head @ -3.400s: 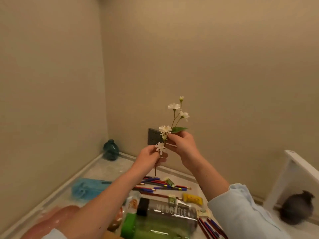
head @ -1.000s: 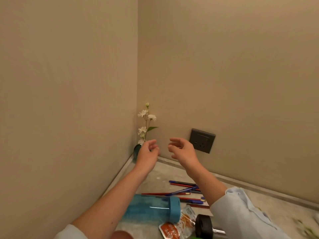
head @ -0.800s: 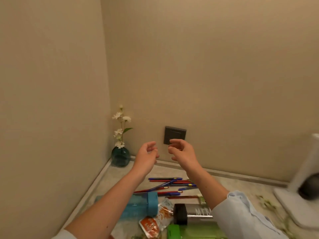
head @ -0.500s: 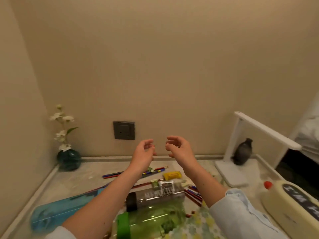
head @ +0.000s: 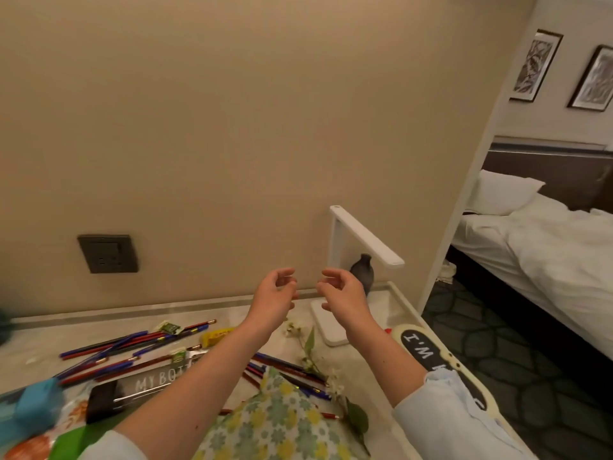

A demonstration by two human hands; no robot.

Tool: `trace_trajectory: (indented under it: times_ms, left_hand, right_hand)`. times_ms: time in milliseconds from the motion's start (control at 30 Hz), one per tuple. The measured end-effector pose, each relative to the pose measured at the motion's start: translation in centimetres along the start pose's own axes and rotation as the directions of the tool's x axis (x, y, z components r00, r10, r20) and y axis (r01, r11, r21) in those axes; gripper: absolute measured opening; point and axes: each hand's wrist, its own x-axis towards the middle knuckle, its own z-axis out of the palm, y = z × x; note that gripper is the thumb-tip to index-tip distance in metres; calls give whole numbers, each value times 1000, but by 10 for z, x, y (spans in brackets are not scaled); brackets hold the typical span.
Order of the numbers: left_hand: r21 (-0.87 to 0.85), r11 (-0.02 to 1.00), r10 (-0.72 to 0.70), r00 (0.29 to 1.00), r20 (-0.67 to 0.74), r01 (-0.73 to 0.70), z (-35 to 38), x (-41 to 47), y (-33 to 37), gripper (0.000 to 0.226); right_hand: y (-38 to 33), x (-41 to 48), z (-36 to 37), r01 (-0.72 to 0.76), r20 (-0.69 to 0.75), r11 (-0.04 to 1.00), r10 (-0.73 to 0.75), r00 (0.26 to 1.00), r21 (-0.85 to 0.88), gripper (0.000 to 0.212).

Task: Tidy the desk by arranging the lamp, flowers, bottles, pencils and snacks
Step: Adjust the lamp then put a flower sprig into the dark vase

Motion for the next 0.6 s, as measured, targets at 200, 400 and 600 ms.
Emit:
trace_trajectory:
  times_ms: [200,400,600]
  left_hand:
    - [12,1000,27,999,-25,-27,50,3,6,24]
    - [41,999,23,998,-55,-21,84,10,5,29]
    - [79,996,-25,994,-108,33,99,27,0,30]
  right_hand:
    - [10,16,-49,-11,22,1000,11,1000,21,25]
    - [16,42,-80,20,36,999,-21,999,27,19]
    - [10,75,-95,57,108,998,-56,993,-8,24]
